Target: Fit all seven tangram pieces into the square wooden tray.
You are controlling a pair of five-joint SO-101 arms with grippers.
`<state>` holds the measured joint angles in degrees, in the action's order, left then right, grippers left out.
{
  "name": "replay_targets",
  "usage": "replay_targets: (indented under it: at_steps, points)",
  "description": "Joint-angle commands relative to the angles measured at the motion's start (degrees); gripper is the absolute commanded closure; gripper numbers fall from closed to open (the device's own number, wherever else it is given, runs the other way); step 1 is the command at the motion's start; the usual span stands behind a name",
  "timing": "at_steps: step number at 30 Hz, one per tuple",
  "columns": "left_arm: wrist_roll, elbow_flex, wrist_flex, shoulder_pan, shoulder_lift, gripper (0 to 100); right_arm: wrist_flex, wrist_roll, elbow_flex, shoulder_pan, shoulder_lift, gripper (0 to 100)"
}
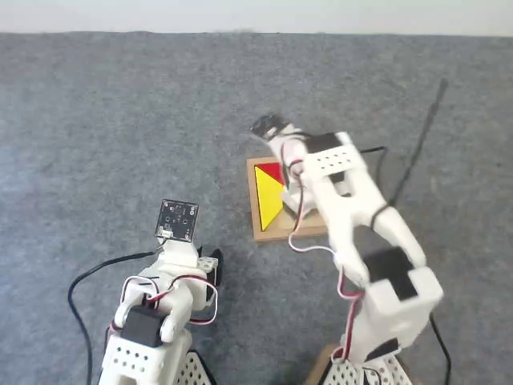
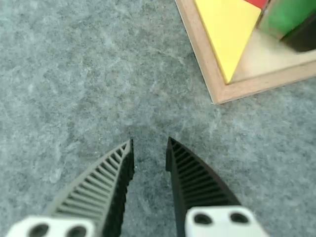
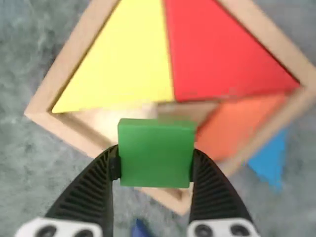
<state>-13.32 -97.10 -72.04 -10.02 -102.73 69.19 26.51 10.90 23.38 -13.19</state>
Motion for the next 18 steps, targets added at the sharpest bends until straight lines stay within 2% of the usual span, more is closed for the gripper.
replay_targets:
  at_steps: [1, 8, 11, 18]
  points:
    - [-0.35, 0.66, -0.09, -0.09, -0.97, 89, -3.38, 2.29, -3.16, 2.33, -2.07, 98.3]
    - [-0.35, 0.66, -0.09, -0.09, -0.97, 89, -3.30, 2.46, -2.99, 4.18, -3.56, 97.8]
    - [-0.35, 0.66, -0.09, -0.09, -0.97, 89, 0.31, 5.54, -2.29, 4.26, -3.03, 96.1]
    - [-0.35, 0.66, -0.09, -0.09, -0.97, 89, 0.04, 2.46, -1.85, 4.70, 0.13, 91.9]
